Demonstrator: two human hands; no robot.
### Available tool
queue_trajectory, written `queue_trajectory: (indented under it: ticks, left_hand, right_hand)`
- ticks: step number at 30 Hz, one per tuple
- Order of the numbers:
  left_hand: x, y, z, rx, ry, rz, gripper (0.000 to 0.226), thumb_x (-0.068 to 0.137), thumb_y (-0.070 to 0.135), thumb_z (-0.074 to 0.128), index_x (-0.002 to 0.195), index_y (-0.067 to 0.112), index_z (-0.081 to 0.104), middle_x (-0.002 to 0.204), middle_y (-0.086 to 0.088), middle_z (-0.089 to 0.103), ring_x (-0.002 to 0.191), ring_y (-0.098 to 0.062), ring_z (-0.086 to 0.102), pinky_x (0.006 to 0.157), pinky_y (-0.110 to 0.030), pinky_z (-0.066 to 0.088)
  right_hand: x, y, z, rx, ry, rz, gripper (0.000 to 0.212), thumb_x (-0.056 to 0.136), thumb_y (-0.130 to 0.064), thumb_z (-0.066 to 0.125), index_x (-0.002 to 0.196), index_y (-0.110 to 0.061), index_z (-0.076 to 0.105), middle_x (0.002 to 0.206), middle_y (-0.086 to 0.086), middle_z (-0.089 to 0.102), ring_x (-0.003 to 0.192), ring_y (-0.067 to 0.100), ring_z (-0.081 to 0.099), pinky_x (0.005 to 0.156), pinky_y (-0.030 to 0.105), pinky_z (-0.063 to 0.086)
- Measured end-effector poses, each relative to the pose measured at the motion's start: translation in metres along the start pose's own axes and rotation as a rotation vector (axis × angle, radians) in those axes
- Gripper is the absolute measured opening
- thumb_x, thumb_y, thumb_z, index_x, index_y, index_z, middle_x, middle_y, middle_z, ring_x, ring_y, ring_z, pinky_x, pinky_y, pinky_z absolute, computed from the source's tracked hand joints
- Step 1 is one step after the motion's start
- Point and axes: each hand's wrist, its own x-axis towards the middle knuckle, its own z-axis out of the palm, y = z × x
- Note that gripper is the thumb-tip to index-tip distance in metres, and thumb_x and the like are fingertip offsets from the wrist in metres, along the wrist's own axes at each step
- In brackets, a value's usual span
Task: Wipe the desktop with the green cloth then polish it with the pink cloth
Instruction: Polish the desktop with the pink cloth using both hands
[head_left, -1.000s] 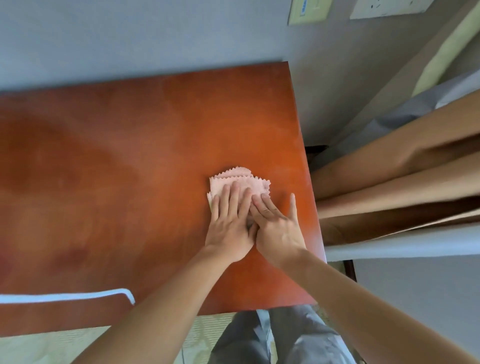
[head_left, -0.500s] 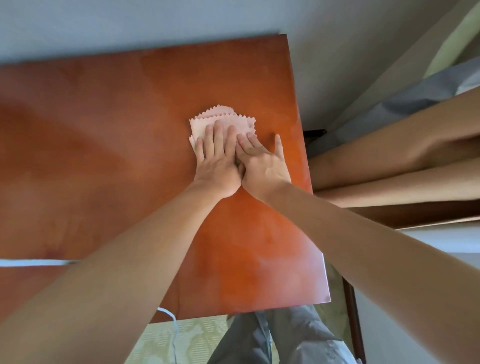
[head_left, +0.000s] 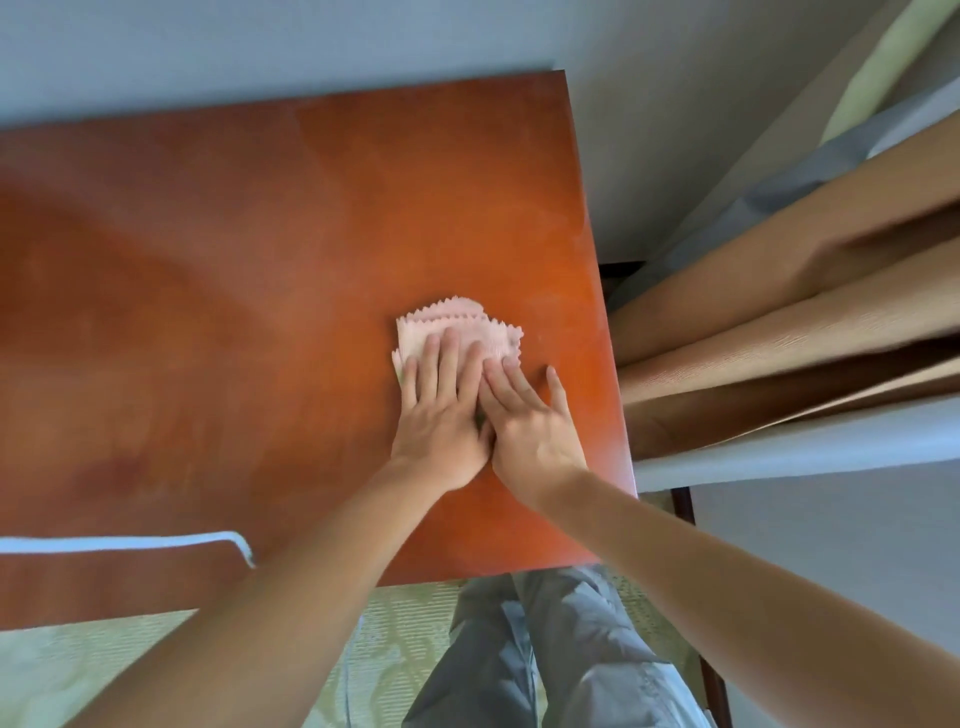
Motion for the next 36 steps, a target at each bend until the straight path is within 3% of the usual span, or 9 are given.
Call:
queue_trajectory:
  ticks: [5, 7, 12, 15, 18, 21, 29, 32, 36]
  left_hand:
    - [-0.066, 0.016, 0.03, -0.005, -0.043, -0.004, 0.074, 0.089, 0.047, -0.002, 0.148, 0.019, -0.037, 0.157, -0.01, -0.043, 0.146, -0.03, -0.04, 0.121, -0.051, -0.02]
    - [-0.082, 0.018, 0.04, -0.004, -0.057, 0.02, 0.075, 0.087, 0.047, -0.002, 0.149, 0.019, -0.035, 0.157, -0.01, -0.041, 0.146, -0.029, -0.04, 0.12, -0.05, -0.021]
    - [-0.08, 0.011, 0.042, 0.003, -0.057, 0.068, 0.08, 0.094, 0.052, 0.011, 0.148, 0.019, -0.037, 0.157, -0.01, -0.042, 0.146, -0.029, -0.039, 0.121, -0.051, -0.019]
    - [-0.068, 0.01, 0.038, 0.015, -0.027, 0.068, 0.08, 0.089, 0.056, 0.004, 0.152, 0.021, -0.031, 0.158, -0.008, -0.041, 0.148, -0.027, -0.037, 0.122, -0.048, -0.019]
    - [-0.041, 0.007, 0.026, -0.015, 0.011, 0.058, 0.082, 0.098, 0.054, 0.025, 0.158, 0.022, -0.022, 0.163, -0.007, -0.033, 0.15, -0.025, -0.031, 0.122, -0.046, -0.019]
    - [-0.028, 0.004, 0.018, 0.006, 0.007, 0.067, 0.082, 0.1, 0.052, 0.027, 0.159, 0.021, -0.02, 0.164, -0.008, -0.031, 0.151, -0.025, -0.031, 0.123, -0.046, -0.018]
    - [-0.074, -0.003, 0.033, 0.033, -0.004, 0.063, 0.087, 0.1, 0.049, 0.031, 0.154, 0.018, -0.03, 0.161, -0.011, -0.036, 0.149, -0.029, -0.035, 0.123, -0.05, -0.013]
    - [-0.107, -0.003, 0.05, 0.024, -0.016, 0.029, 0.093, 0.098, 0.047, 0.031, 0.145, 0.017, -0.044, 0.156, -0.01, -0.045, 0.145, -0.028, -0.041, 0.123, -0.05, -0.016]
    - [-0.129, -0.001, 0.063, 0.032, -0.022, 0.019, 0.095, 0.097, 0.048, 0.03, 0.143, 0.016, -0.046, 0.154, -0.011, -0.048, 0.144, -0.03, -0.042, 0.122, -0.052, -0.016]
  right_hand:
    - [-0.065, -0.02, 0.019, -0.017, 0.082, -0.029, 0.057, 0.081, -0.016, 0.072, 0.135, -0.003, 0.06, 0.144, 0.013, 0.054, 0.136, 0.03, 0.048, 0.107, 0.061, 0.04]
    - [-0.083, -0.025, 0.029, -0.007, 0.091, -0.027, 0.058, 0.077, -0.015, 0.074, 0.132, -0.003, 0.062, 0.142, 0.013, 0.056, 0.133, 0.03, 0.052, 0.102, 0.061, 0.044]
    - [-0.087, -0.023, 0.032, 0.038, 0.146, -0.007, 0.057, 0.086, -0.021, 0.038, 0.138, -0.009, 0.059, 0.147, 0.007, 0.052, 0.136, 0.026, 0.049, 0.108, 0.066, 0.034]
    - [-0.076, -0.012, 0.024, 0.045, 0.164, -0.035, 0.059, 0.086, -0.022, 0.033, 0.14, -0.012, 0.057, 0.147, 0.005, 0.052, 0.138, 0.024, 0.047, 0.111, 0.07, 0.026]
    - [-0.049, -0.001, 0.013, 0.04, 0.1, -0.015, 0.059, 0.091, -0.021, 0.038, 0.149, -0.017, 0.045, 0.156, 0.001, 0.041, 0.146, 0.019, 0.033, 0.118, 0.066, 0.01]
    - [-0.029, 0.001, 0.011, -0.018, 0.034, 0.008, 0.059, 0.096, -0.025, 0.04, 0.154, -0.022, 0.035, 0.162, -0.003, 0.031, 0.15, 0.018, 0.023, 0.119, 0.06, 0.002]
    - [-0.059, -0.03, 0.026, -0.028, 0.019, -0.041, 0.06, 0.096, -0.025, 0.045, 0.154, -0.014, 0.035, 0.162, 0.003, 0.03, 0.151, 0.025, 0.022, 0.12, 0.058, 0.006]
    - [-0.086, -0.05, 0.036, -0.005, 0.038, -0.074, 0.059, 0.09, -0.021, 0.056, 0.147, -0.007, 0.046, 0.156, 0.009, 0.041, 0.146, 0.03, 0.033, 0.118, 0.061, 0.019]
    - [-0.108, -0.059, 0.045, -0.04, 0.081, -0.078, 0.056, 0.082, -0.018, 0.069, 0.135, -0.004, 0.06, 0.145, 0.012, 0.053, 0.137, 0.031, 0.046, 0.111, 0.061, 0.035]
